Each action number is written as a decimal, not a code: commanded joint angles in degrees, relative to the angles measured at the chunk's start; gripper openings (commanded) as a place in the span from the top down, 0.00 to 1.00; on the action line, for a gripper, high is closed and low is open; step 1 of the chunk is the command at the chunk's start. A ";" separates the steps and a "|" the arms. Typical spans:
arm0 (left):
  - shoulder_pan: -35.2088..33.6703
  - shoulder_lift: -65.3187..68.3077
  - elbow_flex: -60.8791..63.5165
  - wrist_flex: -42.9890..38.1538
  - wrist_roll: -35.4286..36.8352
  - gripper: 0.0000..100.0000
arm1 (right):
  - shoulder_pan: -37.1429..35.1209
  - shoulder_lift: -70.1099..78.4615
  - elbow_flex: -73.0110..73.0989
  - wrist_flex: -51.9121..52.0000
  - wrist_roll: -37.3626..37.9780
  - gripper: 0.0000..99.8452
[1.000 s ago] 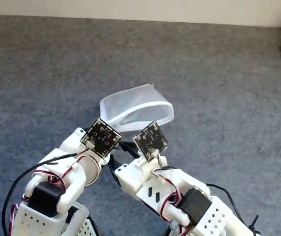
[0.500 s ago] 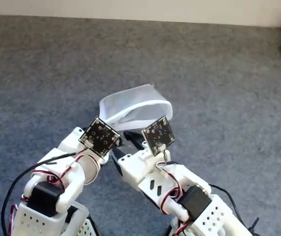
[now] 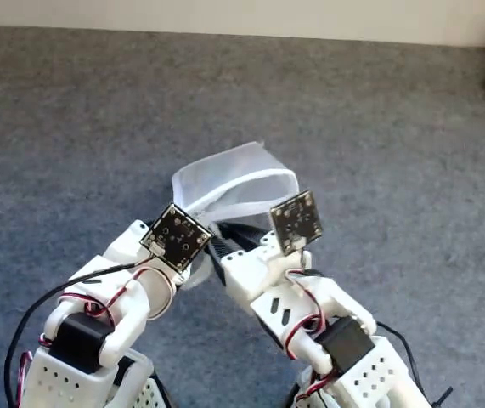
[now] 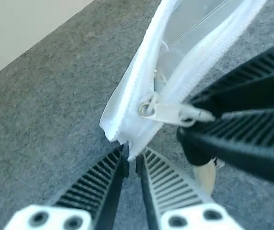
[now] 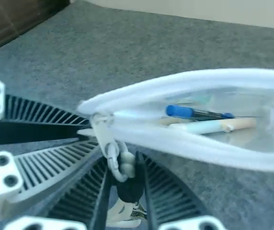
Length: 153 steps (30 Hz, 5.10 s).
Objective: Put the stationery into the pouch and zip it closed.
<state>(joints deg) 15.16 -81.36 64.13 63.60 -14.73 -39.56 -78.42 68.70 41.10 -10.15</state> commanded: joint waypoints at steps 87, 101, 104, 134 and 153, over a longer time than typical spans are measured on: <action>10.33 20.62 -1.19 -27.34 -8.00 0.99 | 5.14 -7.96 -15.34 17.63 3.34 0.99; 5.93 19.12 0.92 -27.34 -0.44 0.99 | 8.40 -7.69 -13.67 13.05 3.34 0.99; 6.20 14.99 3.21 -27.34 -0.35 0.99 | 8.40 -7.69 -13.67 13.05 3.34 0.99; 6.20 -4.53 10.15 -20.75 1.67 1.00 | 16.48 -7.96 -12.53 8.84 3.16 0.99; 6.20 -4.53 10.15 -20.84 1.67 1.00 | -2.59 -7.60 -7.60 15.34 9.41 0.84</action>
<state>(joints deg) 22.37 -84.35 74.51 43.03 -13.67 -41.41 -86.68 60.53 59.74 -1.89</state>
